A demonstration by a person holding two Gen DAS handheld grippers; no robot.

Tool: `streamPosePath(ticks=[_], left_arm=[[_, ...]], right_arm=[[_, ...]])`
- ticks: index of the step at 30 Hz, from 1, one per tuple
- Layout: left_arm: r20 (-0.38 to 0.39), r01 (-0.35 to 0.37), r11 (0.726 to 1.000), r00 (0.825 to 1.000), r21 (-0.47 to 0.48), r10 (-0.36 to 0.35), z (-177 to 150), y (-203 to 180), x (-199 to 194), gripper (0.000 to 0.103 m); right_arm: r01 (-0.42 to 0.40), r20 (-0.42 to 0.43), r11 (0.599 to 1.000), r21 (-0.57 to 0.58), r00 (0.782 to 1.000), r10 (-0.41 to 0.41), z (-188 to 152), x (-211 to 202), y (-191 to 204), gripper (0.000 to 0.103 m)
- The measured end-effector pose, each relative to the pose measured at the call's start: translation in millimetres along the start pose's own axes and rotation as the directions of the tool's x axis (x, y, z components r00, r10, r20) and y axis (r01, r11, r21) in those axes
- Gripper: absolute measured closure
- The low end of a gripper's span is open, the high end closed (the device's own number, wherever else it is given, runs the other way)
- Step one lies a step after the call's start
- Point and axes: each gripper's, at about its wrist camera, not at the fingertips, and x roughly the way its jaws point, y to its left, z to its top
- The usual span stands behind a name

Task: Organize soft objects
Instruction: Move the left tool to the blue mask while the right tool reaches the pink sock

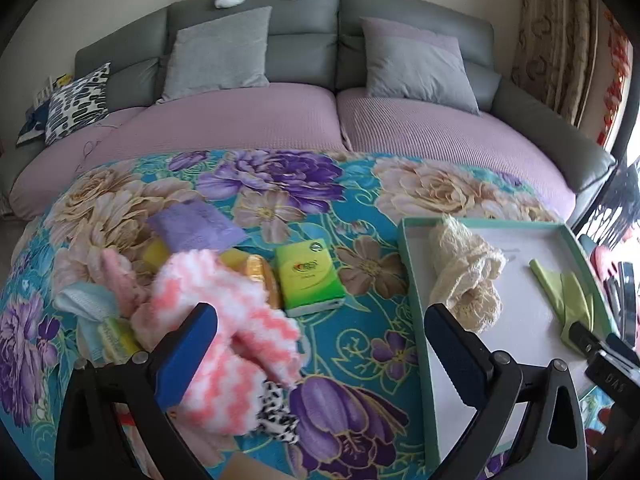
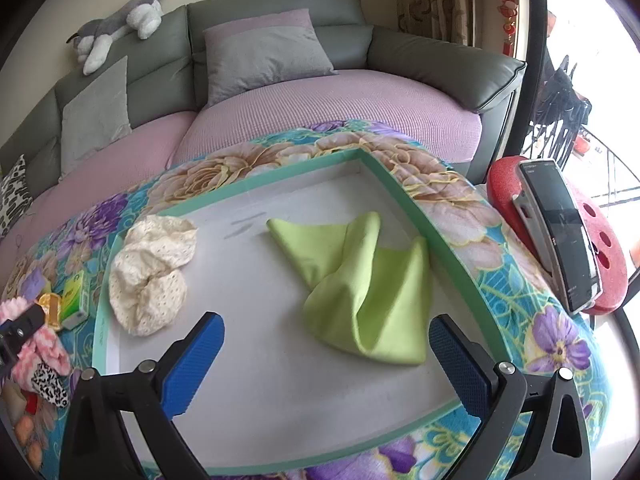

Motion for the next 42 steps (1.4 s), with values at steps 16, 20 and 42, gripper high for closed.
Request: streamPosePath(ticks=[16,20,42], left_arm=[[0.06,-0.094,0.98,0.993,-0.172,0.106,-8.9,99.5,-46.5,0.0],[0.065,-0.127,0.964,0.987,-0.234,0.146,-9.4,130.5,-50.9,0.0],[0.012,-0.225,0.884,0.968,-0.41,0.252,-27.2,238.3,-54.5,0.0]], right_arm=[[-0.13,-0.03,0.979,-0.159,0.991,0.127,-26.5,-22.6,92.5,0.0],[-0.157,-0.039,0.967,-0.202,0.988,0.152,-30.3,-24.0,117.4,0.0],[-0.395,-0.13,0.869,-0.299,0.919,0.373,-60.0,-30.9,238.9,0.0]])
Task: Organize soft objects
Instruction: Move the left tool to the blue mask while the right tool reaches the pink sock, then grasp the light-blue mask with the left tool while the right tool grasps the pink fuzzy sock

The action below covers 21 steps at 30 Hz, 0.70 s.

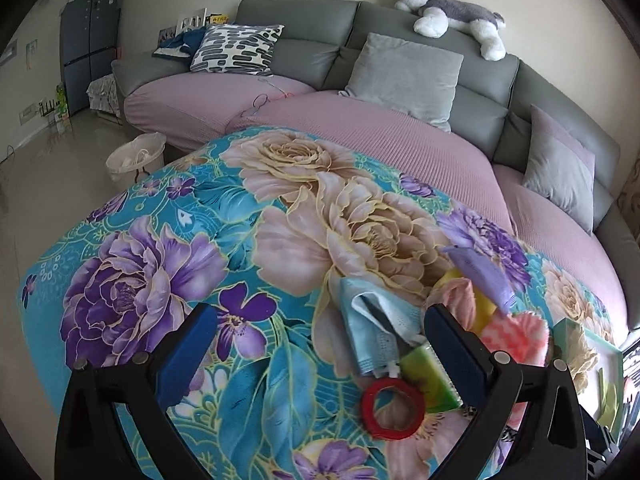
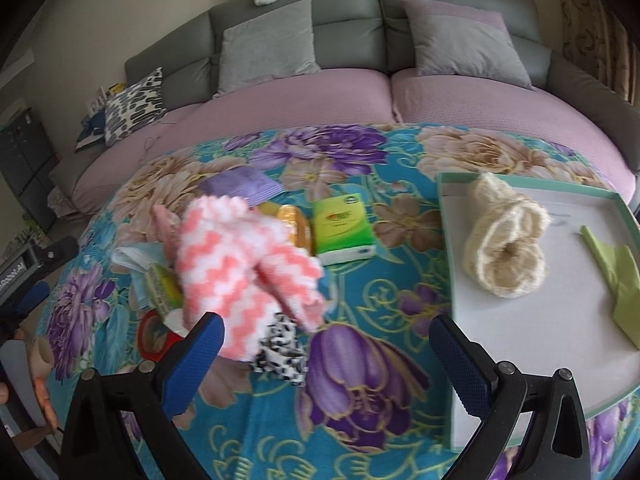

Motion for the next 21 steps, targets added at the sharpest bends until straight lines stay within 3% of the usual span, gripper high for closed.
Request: streamPosePath(ticks=[9,14,16,18,21], left_arm=[[-0.105,-0.016,0.999,0.994,-0.035,0.012,-3.0,1.6,40.1,0.0],[-0.114,0.042,0.994,0.992,-0.097,-0.053,-3.3,0.6,51.5,0.001],[-0.103,0.071,0.99,0.991,-0.118,-0.083,-2.5,-1.7,54.8,0.005],[-0.109,0.094,0.987,0.988,-0.132,-0.109,-1.8,-5.0,60.3,0.022],[-0.129,0.106,0.984,0.984,-0.14,-0.124,-3.8,-8.3,69.4,0.028]], right_arm=[[0.0,-0.013,0.999,-0.047,1.0,0.0,-0.7,10.3,21.6,0.0],[-0.009,0.006,0.998,-0.056,1.0,0.01,1.6,7.7,27.7,0.0],[-0.018,0.013,0.998,-0.065,1.0,0.019,2.2,6.6,31.4,0.0],[-0.028,0.014,0.997,-0.078,0.999,0.029,2.4,8.1,35.4,0.0],[-0.026,0.004,0.995,-0.096,1.0,0.026,1.9,12.9,39.2,0.0]])
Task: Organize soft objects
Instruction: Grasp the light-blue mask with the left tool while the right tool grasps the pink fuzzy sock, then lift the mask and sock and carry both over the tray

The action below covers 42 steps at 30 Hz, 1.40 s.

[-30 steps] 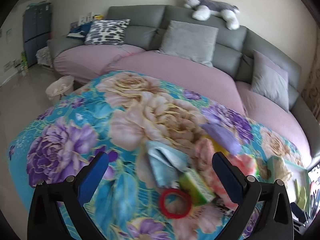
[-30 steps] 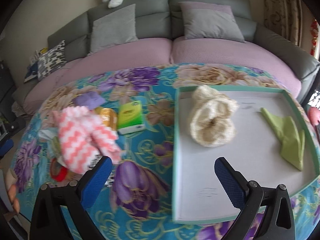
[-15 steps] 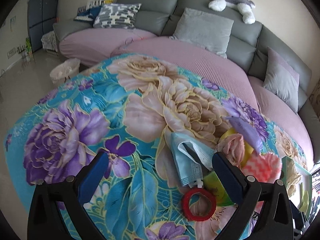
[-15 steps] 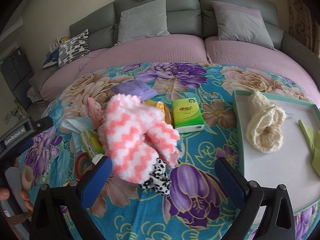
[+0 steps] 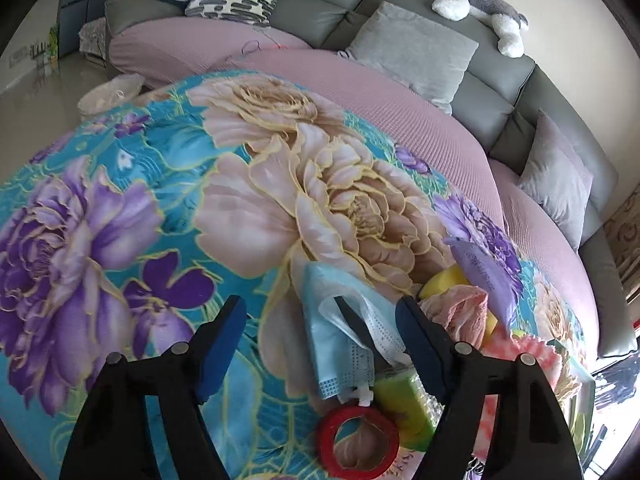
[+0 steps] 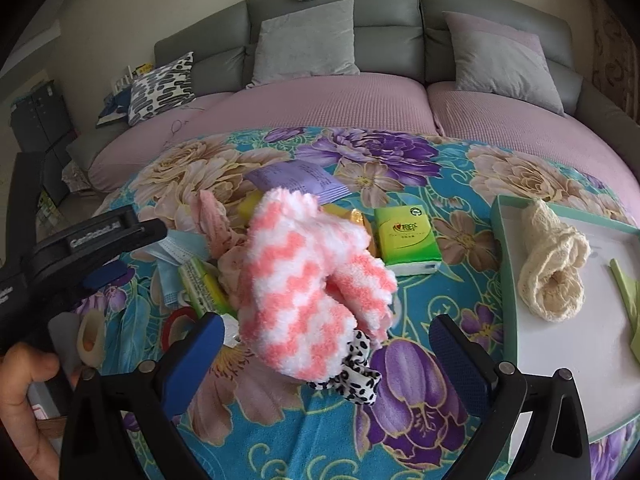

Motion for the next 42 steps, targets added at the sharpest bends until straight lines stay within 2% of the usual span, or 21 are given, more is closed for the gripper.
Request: streamPosePath(ticks=[2,7,10,14,18,24,29,31,34,39,42], left_arm=[[-0.02,0.009,1.0,1.0,-0.002,-0.009,-1.5,-0.1,6.6,0.036],[-0.061,0.029,1.0,0.998,-0.008,-0.029,-6.3,-0.2,22.1,0.041],[-0.09,0.042,0.999,0.995,-0.012,-0.043,-8.9,-0.5,30.3,0.047],[-0.097,0.031,0.999,0.995,0.012,-0.029,-10.5,-5.1,34.9,0.052],[-0.111,0.029,0.999,0.993,0.032,-0.026,-12.4,-8.1,37.3,0.072],[-0.105,0.029,0.998,0.994,0.049,-0.024,-12.4,-8.3,31.1,0.089],[-0.048,0.024,0.999,0.999,0.043,-0.022,-7.5,-4.9,12.9,0.091],[-0.025,0.021,0.999,0.999,0.038,-0.02,-5.7,-2.7,5.7,0.091],[-0.006,0.014,0.999,1.0,0.033,-0.014,-4.0,0.0,-0.9,0.091],[0.013,0.007,1.0,1.0,0.029,-0.007,-1.5,1.7,-6.9,0.091],[0.032,0.001,0.999,0.999,0.033,-0.002,0.0,1.5,-12.8,0.091]], right_arm=[[0.0,-0.006,1.0,-0.002,1.0,0.0,-0.5,2.0,0.9,0.0],[-0.001,-0.01,1.0,0.001,1.0,0.001,-1.3,3.2,-0.5,0.0],[-0.003,-0.011,1.0,0.003,1.0,0.003,-1.4,3.1,-1.0,0.0],[-0.01,-0.018,1.0,0.006,1.0,0.011,-2.5,5.5,-2.1,0.0],[-0.018,-0.018,1.0,0.007,1.0,0.018,-2.8,8.5,-1.6,0.0],[-0.021,0.008,1.0,-0.015,1.0,0.021,-2.3,9.4,2.4,0.0],[-0.027,0.028,0.999,-0.042,0.999,0.028,-2.4,8.0,5.8,0.0],[-0.038,0.025,0.998,-0.043,0.999,0.039,-2.8,8.2,5.4,0.005],[-0.046,0.022,0.998,-0.044,0.999,0.047,-3.3,8.7,4.7,0.018],[-0.081,0.022,0.996,-0.037,0.996,0.082,-3.1,5.9,1.2,0.057],[-0.111,0.024,0.993,-0.035,0.993,0.112,-2.6,3.0,-0.5,0.073]])
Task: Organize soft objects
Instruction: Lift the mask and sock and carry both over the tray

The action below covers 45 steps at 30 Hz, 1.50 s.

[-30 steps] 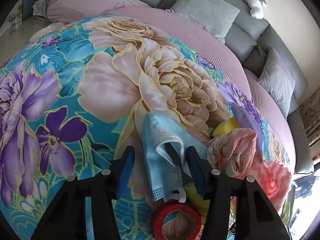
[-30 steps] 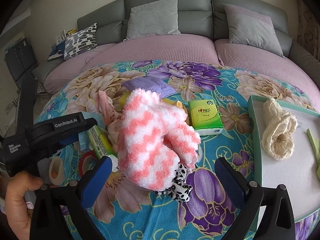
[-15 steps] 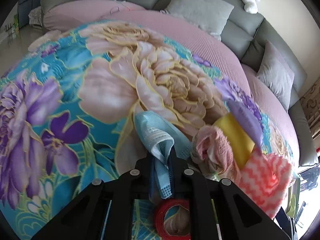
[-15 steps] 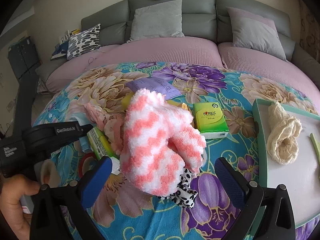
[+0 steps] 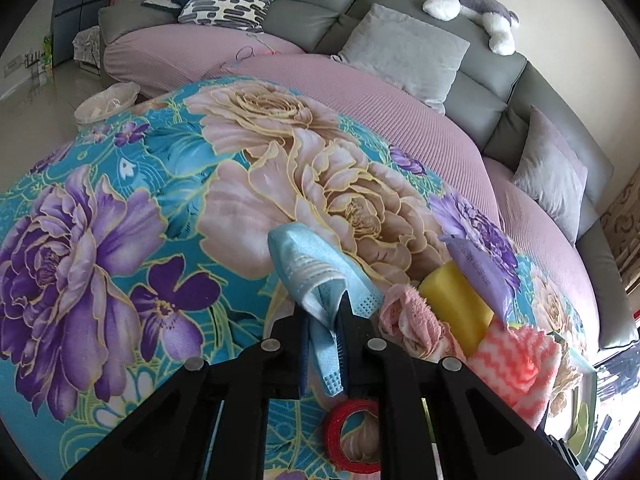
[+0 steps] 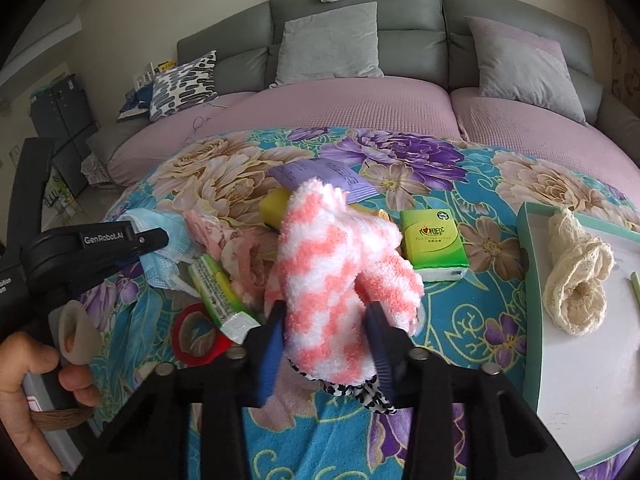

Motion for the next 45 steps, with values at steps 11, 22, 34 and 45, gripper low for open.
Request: streamPosePath(ticks=[11,22,34,45], left_arm=[[0.095,-0.016,0.999,0.995,0.04,0.012,5.3,-7.7,-26.0,0.091],[0.238,0.004,0.995,0.971,0.1,-0.028,9.5,-23.4,-71.2,0.091],[0.348,0.028,0.98,0.932,0.198,-0.097,3.3,-54.9,-112.7,0.091],[0.319,0.079,0.941,0.929,0.328,-0.189,-18.3,-110.5,-114.8,0.091]], right_arm=[[-0.052,0.071,0.999,-0.003,0.996,0.052,5.4,-18.7,-3.5,0.093],[-0.115,0.28,0.993,-0.025,0.953,0.118,17.1,-72.9,-4.4,0.093],[-0.109,0.467,0.994,0.014,0.879,0.089,18.4,-139.7,-30.4,0.093],[-0.006,0.485,0.993,0.12,0.873,-0.054,11.2,-160.4,-74.9,0.093]])
